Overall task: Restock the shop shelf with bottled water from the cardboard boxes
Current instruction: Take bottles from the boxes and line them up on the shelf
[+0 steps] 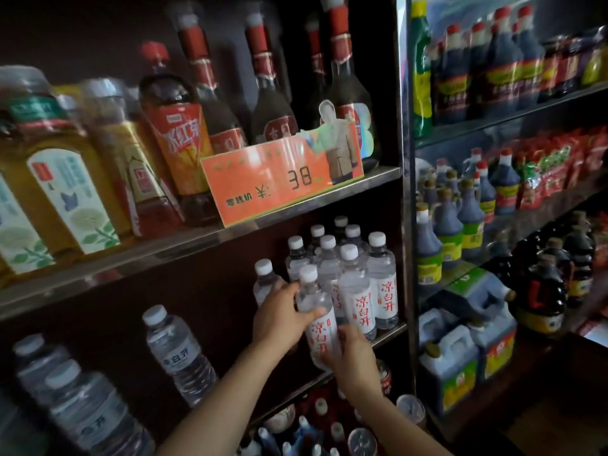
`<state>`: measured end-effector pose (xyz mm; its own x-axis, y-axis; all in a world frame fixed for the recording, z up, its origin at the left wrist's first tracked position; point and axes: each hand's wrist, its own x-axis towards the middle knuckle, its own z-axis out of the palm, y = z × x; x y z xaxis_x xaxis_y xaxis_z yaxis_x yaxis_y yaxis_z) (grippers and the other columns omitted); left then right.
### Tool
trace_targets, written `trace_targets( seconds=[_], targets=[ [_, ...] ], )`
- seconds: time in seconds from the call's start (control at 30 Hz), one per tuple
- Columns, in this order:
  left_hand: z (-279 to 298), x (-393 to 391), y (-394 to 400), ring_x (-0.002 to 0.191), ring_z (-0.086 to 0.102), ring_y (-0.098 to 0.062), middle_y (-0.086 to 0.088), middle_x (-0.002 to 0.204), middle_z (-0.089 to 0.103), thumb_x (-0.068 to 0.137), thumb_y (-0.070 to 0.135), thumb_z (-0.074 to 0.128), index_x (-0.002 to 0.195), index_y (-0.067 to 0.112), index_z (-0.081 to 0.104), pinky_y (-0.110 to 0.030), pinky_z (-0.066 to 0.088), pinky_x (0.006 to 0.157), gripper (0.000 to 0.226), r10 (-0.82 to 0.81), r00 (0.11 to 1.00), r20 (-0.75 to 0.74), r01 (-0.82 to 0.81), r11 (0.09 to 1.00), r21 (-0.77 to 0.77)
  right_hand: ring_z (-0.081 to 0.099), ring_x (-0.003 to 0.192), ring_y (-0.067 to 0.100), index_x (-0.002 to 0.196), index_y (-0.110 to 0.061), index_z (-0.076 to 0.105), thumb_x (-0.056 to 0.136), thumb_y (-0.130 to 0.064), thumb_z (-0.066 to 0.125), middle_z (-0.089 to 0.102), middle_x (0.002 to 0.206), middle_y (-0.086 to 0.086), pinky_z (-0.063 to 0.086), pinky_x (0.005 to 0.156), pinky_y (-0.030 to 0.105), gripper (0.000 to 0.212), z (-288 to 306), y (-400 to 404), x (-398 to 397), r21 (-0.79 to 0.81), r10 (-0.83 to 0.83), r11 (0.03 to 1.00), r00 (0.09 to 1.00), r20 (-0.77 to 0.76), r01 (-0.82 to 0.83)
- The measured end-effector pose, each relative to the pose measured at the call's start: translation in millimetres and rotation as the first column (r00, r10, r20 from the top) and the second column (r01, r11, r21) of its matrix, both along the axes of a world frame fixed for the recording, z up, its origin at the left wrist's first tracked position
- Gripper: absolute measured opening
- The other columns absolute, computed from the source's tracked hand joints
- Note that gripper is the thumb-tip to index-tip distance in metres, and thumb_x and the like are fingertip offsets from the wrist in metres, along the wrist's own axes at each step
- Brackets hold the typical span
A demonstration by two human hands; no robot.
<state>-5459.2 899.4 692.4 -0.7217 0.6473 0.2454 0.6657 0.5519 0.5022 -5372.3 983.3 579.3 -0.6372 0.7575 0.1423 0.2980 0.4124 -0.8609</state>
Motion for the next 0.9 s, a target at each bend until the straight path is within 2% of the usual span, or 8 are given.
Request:
trace_targets(
  seconds=[0.1, 0.3, 0.4, 0.5, 0.57, 0.63, 0.77, 0.9],
  targets=[
    [10.9, -5.3, 10.5, 0.107, 0.055, -0.013, 0.009, 0.118, 0.049, 0.071, 0.056, 0.071, 0.117, 0.028, 0.058, -0.025, 0.040, 0.074, 0.057, 0.011, 0.991, -0.134, -0.023, 0.996, -0.092, 0.055, 0.091, 0.018, 0.101, -0.017, 0.050, 0.080, -0.024, 0.071, 0.051, 0.106, -0.003, 0.049, 0.076, 0.031, 0.031, -6.2, -0.2, -10.9, 0.038, -0.026, 0.999, 0.999, -0.023, 0.027],
    [8.4, -15.6, 36.5, 0.098, 0.060, -0.022, -0.007, 0.106, 0.057, 0.070, 0.032, 0.080, 0.105, 0.013, 0.065, -0.022, 0.041, 0.078, 0.043, 0.114, 0.992, -0.057, -0.112, 0.993, 0.044, 0.058, 0.101, 0.029, 0.111, -0.008, 0.050, 0.089, -0.016, 0.061, 0.049, 0.117, 0.005, 0.042, 0.081, 0.032, 0.026, -9.5, 2.1, -33.2, 0.030, -0.081, 0.996, 0.996, -0.025, 0.082],
    [1.3, -16.2, 47.6, 0.098, 0.060, -0.022, -0.008, 0.110, 0.056, 0.075, 0.026, 0.076, 0.111, 0.011, 0.063, -0.018, 0.040, 0.077, 0.041, 0.170, 0.983, -0.070, -0.162, 0.980, 0.113, 0.059, 0.103, 0.029, 0.115, -0.009, 0.047, 0.094, -0.019, 0.054, 0.046, 0.122, 0.005, 0.044, 0.082, 0.033, 0.024, -9.1, 2.5, -44.1, 0.042, -0.086, 0.995, 0.996, 0.008, 0.086],
    [-3.8, -17.9, 54.1, 0.102, 0.059, -0.023, -0.009, 0.117, 0.052, 0.080, 0.024, 0.071, 0.119, 0.010, 0.058, -0.019, 0.041, 0.081, 0.044, 0.198, 0.977, -0.077, -0.186, 0.973, 0.135, 0.060, 0.107, 0.020, 0.124, -0.012, 0.043, 0.097, -0.019, 0.047, 0.043, 0.124, 0.001, 0.048, 0.079, 0.026, 0.028, -14.2, 5.7, -54.1, 0.203, -0.040, 0.979, 0.993, 0.113, 0.017],
    [-6.7, -21.0, 57.2, 0.104, 0.059, -0.025, -0.010, 0.120, 0.049, 0.082, 0.022, 0.069, 0.122, 0.009, 0.055, -0.023, 0.044, 0.083, 0.045, 0.212, 0.974, -0.078, -0.201, 0.970, 0.137, 0.063, 0.101, 0.021, 0.124, -0.011, 0.044, 0.096, -0.017, 0.048, 0.046, 0.121, 0.003, 0.051, 0.074, 0.026, 0.029, -16.8, 8.7, -58.8, 0.261, -0.044, 0.965, 0.989, 0.145, 0.005],
    [-8.8, -22.7, 59.7, 0.105, 0.058, -0.027, -0.012, 0.122, 0.048, 0.083, 0.020, 0.067, 0.122, 0.007, 0.053, -0.025, 0.044, 0.084, 0.043, 0.221, 0.972, -0.081, -0.209, 0.968, 0.141, 0.068, 0.090, 0.028, 0.118, -0.008, 0.048, 0.093, -0.012, 0.053, 0.052, 0.117, 0.008, 0.053, 0.066, 0.033, 0.026, -20.4, 12.1, -62.7, 0.294, -0.051, 0.956, 0.988, 0.144, 0.007],
    [-11.6, -25.9, 60.9, 0.110, 0.055, -0.026, -0.012, 0.126, 0.047, 0.083, 0.020, 0.068, 0.127, 0.007, 0.050, -0.024, 0.042, 0.087, 0.049, 0.216, 0.975, -0.056, -0.206, 0.967, 0.152, 0.066, 0.095, 0.032, 0.124, -0.006, 0.042, 0.096, -0.006, 0.043, 0.046, 0.127, 0.012, 0.052, 0.072, 0.037, 0.028, -17.6, 15.4, -65.0, 0.319, -0.029, 0.947, 0.975, 0.220, -0.043],
    [-12.6, -24.7, 53.7, 0.119, 0.052, -0.022, -0.010, 0.130, 0.050, 0.080, 0.017, 0.069, 0.136, 0.011, 0.046, -0.023, 0.041, 0.098, 0.061, 0.148, 0.988, 0.033, -0.152, 0.971, 0.186, 0.067, 0.095, 0.029, 0.122, -0.005, 0.043, 0.094, -0.003, 0.043, 0.046, 0.125, 0.011, 0.053, 0.068, 0.034, 0.028, -17.9, 13.2, -64.8, 0.327, -0.051, 0.945, 0.976, 0.211, -0.021]
  ],
)
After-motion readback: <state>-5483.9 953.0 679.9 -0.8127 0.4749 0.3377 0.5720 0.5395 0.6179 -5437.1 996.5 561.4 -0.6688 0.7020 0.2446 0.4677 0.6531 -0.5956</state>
